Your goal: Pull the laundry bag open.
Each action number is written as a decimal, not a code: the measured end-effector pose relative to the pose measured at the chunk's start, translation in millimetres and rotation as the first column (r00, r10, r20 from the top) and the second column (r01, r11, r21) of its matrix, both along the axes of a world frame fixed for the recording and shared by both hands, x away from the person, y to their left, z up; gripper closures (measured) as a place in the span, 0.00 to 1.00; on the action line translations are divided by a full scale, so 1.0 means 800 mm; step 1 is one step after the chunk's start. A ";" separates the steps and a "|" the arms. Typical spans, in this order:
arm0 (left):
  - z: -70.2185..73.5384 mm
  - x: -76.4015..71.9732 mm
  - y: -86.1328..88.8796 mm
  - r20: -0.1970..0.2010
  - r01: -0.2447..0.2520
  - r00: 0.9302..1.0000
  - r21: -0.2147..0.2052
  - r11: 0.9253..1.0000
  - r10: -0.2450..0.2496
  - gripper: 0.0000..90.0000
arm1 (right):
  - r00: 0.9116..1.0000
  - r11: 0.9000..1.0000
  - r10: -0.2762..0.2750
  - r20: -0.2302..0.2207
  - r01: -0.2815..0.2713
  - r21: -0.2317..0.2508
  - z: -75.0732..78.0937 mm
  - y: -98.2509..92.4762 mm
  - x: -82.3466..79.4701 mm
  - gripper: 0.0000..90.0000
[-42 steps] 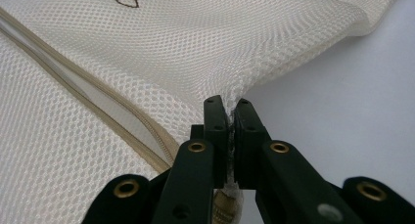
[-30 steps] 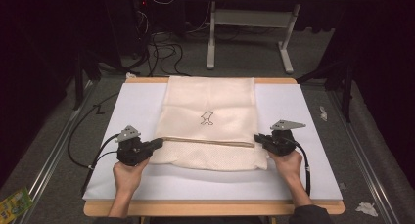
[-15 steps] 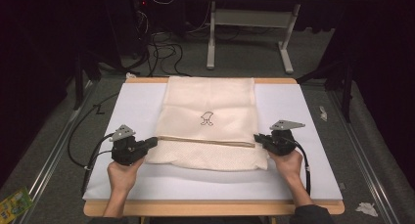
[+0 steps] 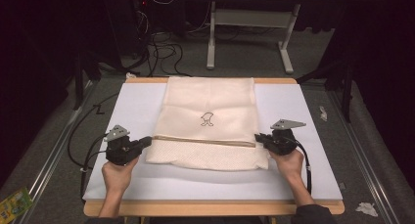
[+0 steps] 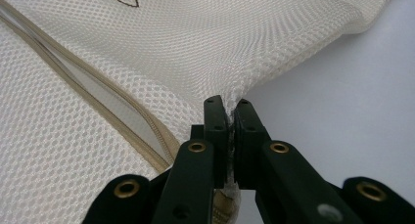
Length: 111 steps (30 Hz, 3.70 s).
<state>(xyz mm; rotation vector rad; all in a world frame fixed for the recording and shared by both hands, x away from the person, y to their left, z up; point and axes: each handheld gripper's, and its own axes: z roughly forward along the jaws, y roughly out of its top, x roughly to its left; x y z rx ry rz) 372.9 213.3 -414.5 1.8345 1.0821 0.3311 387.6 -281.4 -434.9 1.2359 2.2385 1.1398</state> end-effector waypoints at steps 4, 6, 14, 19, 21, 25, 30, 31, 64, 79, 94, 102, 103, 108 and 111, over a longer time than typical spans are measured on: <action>0.001 0.000 0.005 0.003 -0.010 1.000 -0.007 1.000 0.010 0.97 | 1.000 1.000 -0.007 -0.004 0.007 0.006 0.002 -0.004 -0.001 0.97; 0.000 0.000 0.007 0.005 -0.012 1.000 -0.007 1.000 0.012 0.97 | 1.000 1.000 -0.010 -0.005 0.010 0.011 0.002 -0.005 -0.001 0.97; -0.002 -0.002 0.010 0.016 -0.028 0.999 -0.009 1.000 0.028 0.97 | 1.000 1.000 -0.013 0.006 0.013 0.022 0.004 -0.008 -0.003 0.98; -0.004 -0.002 0.009 0.022 -0.030 0.999 -0.004 1.000 0.030 0.97 | 1.000 1.000 -0.019 0.021 0.019 0.023 0.007 -0.009 -0.005 0.98; -0.004 -0.002 0.008 0.026 -0.028 0.999 -0.006 1.000 0.028 0.97 | 1.000 0.999 -0.021 0.022 0.020 0.027 0.009 -0.011 -0.006 0.98; -0.008 -0.005 0.009 0.026 -0.033 0.999 0.004 0.999 0.033 0.97 | 0.999 1.000 -0.020 0.026 0.020 0.012 0.014 -0.016 -0.006 0.98; -0.014 -0.006 0.008 0.024 -0.033 0.999 0.019 0.999 0.033 0.97 | 0.998 1.000 -0.024 0.051 0.024 0.002 0.026 -0.018 -0.007 0.98; -0.015 -0.006 0.007 0.024 -0.034 0.999 0.025 0.999 0.033 0.97 | 0.998 1.000 -0.024 0.051 0.024 0.002 0.026 -0.018 -0.007 0.98; -0.023 -0.014 -0.003 -0.023 0.043 0.999 0.014 0.999 -0.043 0.96 | 0.998 0.998 -0.059 -0.009 0.059 -0.011 -0.009 -0.021 -0.026 0.95; -0.023 -0.021 -0.003 0.004 0.042 0.999 0.005 0.999 -0.042 0.98 | 0.997 0.996 -0.066 -0.028 0.065 -0.054 -0.023 -0.015 -0.031 0.94; -0.032 -0.019 -0.010 0.007 0.063 0.998 0.014 0.998 -0.063 0.94 | 0.993 0.993 -0.096 -0.066 0.091 -0.073 -0.035 -0.015 -0.032 0.77; -0.023 -0.022 -0.004 0.069 0.043 0.997 -0.029 0.999 -0.041 0.72 | 0.991 0.991 -0.134 0.026 0.134 -0.005 -0.010 -0.032 -0.048 0.68; -0.023 -0.022 -0.004 0.069 0.043 0.997 -0.029 0.999 -0.041 0.70 | 0.991 0.991 -0.134 0.026 0.134 -0.005 -0.010 -0.032 -0.048 0.68; -0.019 -0.023 0.001 0.085 0.023 0.996 -0.031 0.999 -0.021 0.68 | 0.986 0.988 -0.151 0.065 0.148 0.047 0.003 -0.049 -0.056 0.68; -0.016 -0.023 0.005 0.097 0.010 0.995 -0.039 0.999 -0.006 0.64 | 0.983 0.984 -0.166 0.077 0.161 0.069 0.008 -0.058 -0.061 0.67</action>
